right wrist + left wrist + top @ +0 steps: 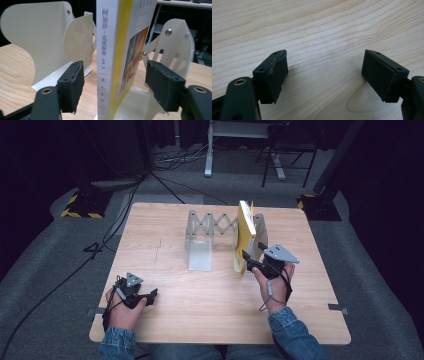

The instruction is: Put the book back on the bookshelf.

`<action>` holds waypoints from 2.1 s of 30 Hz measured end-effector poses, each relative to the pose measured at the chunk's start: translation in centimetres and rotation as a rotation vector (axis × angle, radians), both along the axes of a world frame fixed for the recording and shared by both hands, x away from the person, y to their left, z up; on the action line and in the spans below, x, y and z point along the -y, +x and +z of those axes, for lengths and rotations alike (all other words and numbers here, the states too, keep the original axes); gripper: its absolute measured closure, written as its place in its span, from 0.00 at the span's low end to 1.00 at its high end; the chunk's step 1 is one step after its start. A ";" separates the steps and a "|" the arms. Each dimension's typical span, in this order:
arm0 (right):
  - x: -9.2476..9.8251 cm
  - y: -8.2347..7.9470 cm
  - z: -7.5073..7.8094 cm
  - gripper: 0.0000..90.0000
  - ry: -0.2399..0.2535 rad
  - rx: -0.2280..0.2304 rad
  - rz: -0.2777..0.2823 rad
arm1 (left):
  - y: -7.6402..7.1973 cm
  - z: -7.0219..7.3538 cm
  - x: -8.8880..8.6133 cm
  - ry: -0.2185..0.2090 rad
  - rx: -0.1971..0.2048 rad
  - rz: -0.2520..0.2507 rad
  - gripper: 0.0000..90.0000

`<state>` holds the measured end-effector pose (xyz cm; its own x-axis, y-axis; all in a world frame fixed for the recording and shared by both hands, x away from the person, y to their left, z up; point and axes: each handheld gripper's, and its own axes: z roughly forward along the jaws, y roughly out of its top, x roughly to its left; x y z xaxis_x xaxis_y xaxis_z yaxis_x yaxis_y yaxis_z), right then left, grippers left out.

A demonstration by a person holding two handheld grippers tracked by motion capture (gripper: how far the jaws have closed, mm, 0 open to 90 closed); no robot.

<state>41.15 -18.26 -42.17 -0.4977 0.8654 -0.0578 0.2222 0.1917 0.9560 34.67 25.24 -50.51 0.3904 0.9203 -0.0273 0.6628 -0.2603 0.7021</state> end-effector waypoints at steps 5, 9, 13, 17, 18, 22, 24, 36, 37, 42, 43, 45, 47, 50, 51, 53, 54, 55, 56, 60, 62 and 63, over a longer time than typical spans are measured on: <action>1.0 -0.6 1.0 0.31 0.001 -0.009 0.030 | -0.1 0.0 -0.1 0.003 -0.001 -0.010 0.24; 2.4 -1.4 2.0 0.26 -0.013 -0.033 0.066 | -0.1 0.0 -0.1 0.003 -0.001 -0.010 0.24; 3.3 -1.8 2.5 0.24 -0.016 -0.054 0.084 | -0.1 0.0 -0.1 0.005 -0.002 -0.011 0.24; 4.8 -2.5 3.2 0.23 -0.028 -0.052 0.101 | 0.0 0.0 0.0 0.002 -0.001 -0.006 0.23; 5.6 -2.8 3.6 0.22 -0.029 -0.062 0.110 | 0.1 0.0 0.0 0.002 -0.002 -0.009 0.22; 6.9 -3.1 3.9 0.22 -0.041 -0.084 0.121 | 0.2 0.0 0.0 0.003 -0.002 -0.008 0.21; 7.7 -3.2 3.8 0.21 -0.047 -0.097 0.122 | 0.2 0.0 0.1 0.001 -0.002 -0.008 0.21; 12.0 -2.2 1.7 0.18 -0.056 -0.212 0.075 | 0.3 0.0 0.1 -0.003 -0.007 -0.007 0.20; 12.2 -2.0 1.4 0.18 -0.058 -0.229 0.069 | 0.3 0.0 0.1 -0.002 -0.006 -0.007 0.20; 13.5 -1.3 -0.2 0.19 -0.076 -0.296 0.059 | 0.3 0.0 0.1 0.000 -0.005 -0.007 0.20; 13.9 -1.0 -0.8 0.18 -0.076 -0.326 0.052 | 0.3 0.0 0.1 0.001 -0.004 -0.008 0.20; 14.4 -0.8 -1.5 0.19 -0.085 -0.344 0.040 | 0.3 0.0 0.1 0.000 -0.005 -0.007 0.20; 14.9 -0.4 -2.2 0.20 -0.086 -0.367 0.034 | 0.3 0.0 0.1 0.000 -0.004 -0.007 0.20; 15.8 0.1 -3.5 0.20 -0.091 -0.404 0.021 | 0.3 0.0 0.1 0.000 -0.004 -0.007 0.20; 16.1 0.2 -3.9 0.20 -0.096 -0.411 0.017 | 0.3 0.0 0.1 0.000 -0.005 -0.008 0.20; 16.5 0.4 -4.7 0.20 -0.109 -0.420 0.014 | 0.3 0.0 0.1 0.000 -0.005 -0.007 0.20; 16.6 0.4 -5.0 0.20 -0.110 -0.421 0.012 | 0.3 0.0 0.1 0.000 -0.005 -0.007 0.20; 16.8 0.4 -5.3 0.21 -0.113 -0.417 0.016 | 0.3 0.0 0.1 0.003 -0.003 -0.010 0.20; 16.9 0.3 -5.6 0.20 -0.112 -0.418 0.013 | 0.4 0.0 0.1 0.005 -0.003 -0.014 0.20; 17.1 -0.3 -6.9 0.20 -0.104 -0.418 0.010 | 0.4 0.0 0.1 0.006 -0.003 -0.015 0.20; 17.2 -0.6 -7.5 0.20 -0.114 -0.425 0.005 | 0.4 0.0 0.1 0.006 -0.002 -0.015 0.20; 17.2 -0.8 -7.8 0.20 -0.113 -0.428 0.004 | 0.4 0.0 0.1 0.006 -0.002 -0.014 0.20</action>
<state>40.40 -35.48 -49.94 -0.5009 0.8634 0.0603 0.5924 0.2912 0.7512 35.05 25.11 -50.53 0.4036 0.9147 -0.0226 0.6604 -0.2741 0.6991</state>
